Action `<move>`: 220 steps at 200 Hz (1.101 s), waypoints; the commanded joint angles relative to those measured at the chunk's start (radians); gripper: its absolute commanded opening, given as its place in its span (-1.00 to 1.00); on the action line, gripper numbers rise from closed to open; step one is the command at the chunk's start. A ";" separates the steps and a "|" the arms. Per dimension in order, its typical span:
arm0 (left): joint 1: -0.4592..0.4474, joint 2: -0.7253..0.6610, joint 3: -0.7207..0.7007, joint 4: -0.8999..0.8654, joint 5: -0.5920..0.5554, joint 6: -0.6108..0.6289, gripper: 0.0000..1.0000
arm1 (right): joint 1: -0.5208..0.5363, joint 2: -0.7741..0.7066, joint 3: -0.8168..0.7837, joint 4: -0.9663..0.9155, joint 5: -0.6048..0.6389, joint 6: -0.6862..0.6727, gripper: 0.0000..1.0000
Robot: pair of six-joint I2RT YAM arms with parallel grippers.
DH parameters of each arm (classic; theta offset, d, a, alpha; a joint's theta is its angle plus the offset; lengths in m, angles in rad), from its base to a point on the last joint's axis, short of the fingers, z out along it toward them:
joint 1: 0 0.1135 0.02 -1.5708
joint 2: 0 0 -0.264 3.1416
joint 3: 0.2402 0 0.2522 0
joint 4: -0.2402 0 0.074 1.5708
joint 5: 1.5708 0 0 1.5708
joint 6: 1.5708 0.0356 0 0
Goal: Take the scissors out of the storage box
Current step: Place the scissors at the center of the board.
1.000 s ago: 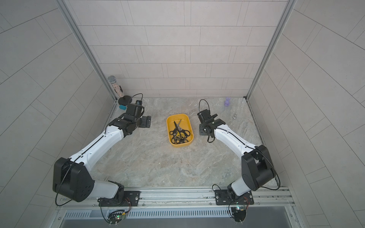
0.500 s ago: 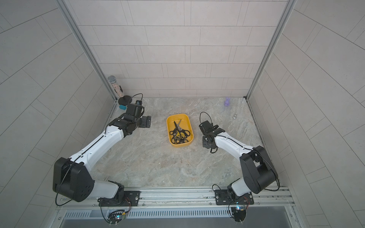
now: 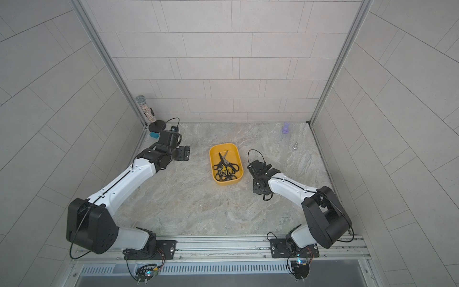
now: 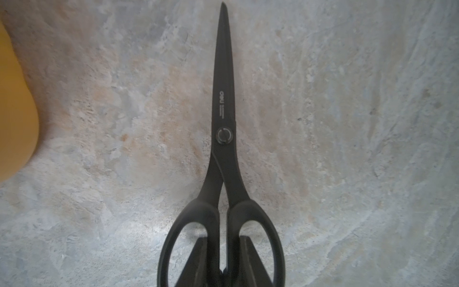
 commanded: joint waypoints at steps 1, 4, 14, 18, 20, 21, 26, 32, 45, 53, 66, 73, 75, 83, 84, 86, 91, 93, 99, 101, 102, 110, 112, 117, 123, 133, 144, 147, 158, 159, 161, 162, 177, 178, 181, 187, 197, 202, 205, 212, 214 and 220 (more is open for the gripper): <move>0.005 -0.003 0.002 0.004 0.002 -0.008 0.99 | 0.016 0.015 -0.015 0.024 0.010 0.029 -1.00; 0.005 -0.001 0.001 0.004 0.003 -0.008 0.99 | 0.018 0.018 -0.015 0.024 0.009 0.030 -1.00; 0.005 -0.001 0.003 0.002 0.005 -0.008 0.99 | 0.021 0.025 -0.018 0.029 0.006 0.032 -1.00; 0.005 0.001 0.003 0.003 0.005 -0.010 0.99 | 0.024 0.027 -0.020 0.031 0.005 0.033 -1.00; 0.005 0.001 0.003 0.002 0.006 -0.011 0.99 | 0.026 0.028 -0.021 0.031 0.005 0.034 -1.00; 0.005 0.001 0.003 0.002 0.005 -0.011 0.99 | 0.026 0.028 -0.021 0.033 0.005 0.034 -1.00; 0.005 0.001 0.003 0.002 0.004 -0.011 0.99 | 0.029 0.030 -0.024 0.035 0.005 0.036 -1.00; 0.004 0.001 0.001 0.002 0.006 -0.011 0.99 | 0.033 0.033 -0.026 0.037 0.005 0.039 -1.00; 0.004 0.001 0.002 0.002 0.003 -0.010 0.99 | 0.034 0.041 -0.034 0.046 0.005 0.041 -1.00; 0.004 0.001 0.003 0.003 0.003 -0.010 0.99 | 0.036 0.048 -0.036 0.050 0.005 0.042 -1.00; 0.004 -0.001 0.003 0.002 0.003 -0.010 0.99 | 0.037 0.060 -0.041 0.060 -0.001 0.044 -1.00; 0.005 0.000 0.003 0.004 0.002 -0.008 0.99 | 0.036 0.067 -0.043 0.065 -0.006 0.046 -1.00; 0.005 0.000 0.003 0.004 0.003 -0.008 0.99 | 0.037 0.069 -0.044 0.067 -0.006 0.046 -1.00; 0.005 -0.001 0.004 0.003 0.002 -0.008 0.99 | 0.036 0.077 -0.046 0.073 -0.009 0.047 -1.00; 0.005 -0.001 0.003 0.003 0.001 -0.007 0.99 | 0.037 0.078 -0.046 0.074 -0.009 0.047 -1.00; 0.004 -0.001 0.003 0.002 0.001 -0.008 0.99 | 0.036 0.080 -0.047 0.075 -0.010 0.046 -1.00; 0.004 0.000 0.003 0.002 0.002 -0.007 0.99 | 0.036 0.085 -0.050 0.079 -0.013 0.047 -1.00; 0.005 0.000 0.003 0.002 0.003 -0.007 0.99 | 0.036 0.087 -0.049 0.079 -0.013 0.047 -1.00; 0.004 -0.001 0.003 0.002 0.001 -0.007 0.99 | 0.036 0.094 -0.050 0.083 -0.014 0.047 -1.00; 0.005 0.000 0.003 0.002 0.001 -0.006 0.99 | 0.036 0.096 -0.052 0.085 -0.015 0.047 -1.00; 0.004 0.000 0.002 0.003 0.000 -0.006 0.99 | 0.037 0.097 -0.052 0.086 -0.016 0.046 -1.00; 0.005 -0.001 0.003 0.002 -0.001 -0.004 0.99 | 0.036 0.105 -0.052 0.088 -0.018 0.049 -1.00; 0.005 0.000 0.003 0.001 -0.002 -0.003 0.99 | 0.036 0.107 -0.052 0.090 -0.018 0.049 -1.00; 0.004 -0.001 0.002 0.001 -0.002 -0.002 0.99 | 0.036 0.112 -0.052 0.094 -0.020 0.049 -1.00; 0.005 -0.002 0.002 0.001 -0.004 0.000 0.99 | 0.036 0.118 -0.051 0.096 -0.023 0.047 -1.00; 0.005 -0.002 0.003 0.001 -0.006 0.002 0.99 | 0.037 0.127 -0.046 0.095 -0.021 0.047 -1.00; 0.005 -0.002 0.004 0.001 -0.006 0.002 0.99 | 0.036 0.132 -0.042 0.093 -0.020 0.046 -0.83; 0.005 -0.001 0.004 0.001 -0.005 0.002 0.99 | 0.037 0.131 -0.041 0.093 -0.018 0.047 -0.79; 0.005 -0.001 0.004 -0.001 -0.006 0.001 0.99 | 0.036 0.129 -0.039 0.092 -0.017 0.044 -0.69; 0.005 0.000 0.004 0.000 -0.007 0.002 0.99 | 0.036 0.128 -0.038 0.092 -0.017 0.044 -0.68; 0.005 -0.001 0.004 0.000 -0.007 0.002 0.99 | 0.037 0.128 -0.038 0.092 -0.016 0.045 -0.67; 0.004 -0.001 0.005 0.001 -0.007 0.002 0.99 | 0.036 0.127 -0.038 0.091 -0.015 0.045 -0.66; 0.006 -0.001 0.005 0.000 -0.007 0.001 0.99 | 0.036 0.120 -0.036 0.086 -0.011 0.040 -0.58; 0.005 -0.001 0.006 0.001 -0.007 0.001 0.99 | 0.037 0.119 -0.036 0.085 -0.010 0.041 -0.58; 0.005 -0.001 0.006 0.001 -0.006 0.002 0.99 | 0.037 0.118 -0.036 0.084 -0.009 0.041 -0.57; 0.005 0.001 0.006 0.001 -0.006 0.001 0.99 | 0.036 0.115 -0.036 0.081 -0.008 0.039 -0.55; 0.004 0.001 0.006 0.001 -0.006 0.001 0.99 | 0.037 0.107 -0.034 0.076 -0.005 0.039 -0.51; 0.005 0.001 0.006 0.001 -0.005 0.000 0.99 | 0.036 0.102 -0.035 0.074 -0.002 0.039 -0.50; 0.005 0.001 0.007 0.001 -0.005 0.000 0.99 | 0.037 0.099 -0.034 0.072 0.000 0.039 -0.48; 0.005 0.001 0.007 0.001 -0.004 0.000 0.99 | 0.037 0.092 -0.034 0.067 0.003 0.039 -0.44; 0.005 0.001 0.007 0.001 -0.005 0.001 0.99 | 0.036 0.090 -0.034 0.066 0.004 0.039 -0.43; 0.004 0.001 0.008 0.000 -0.005 0.000 0.99 | 0.036 0.084 -0.032 0.062 0.007 0.039 -0.41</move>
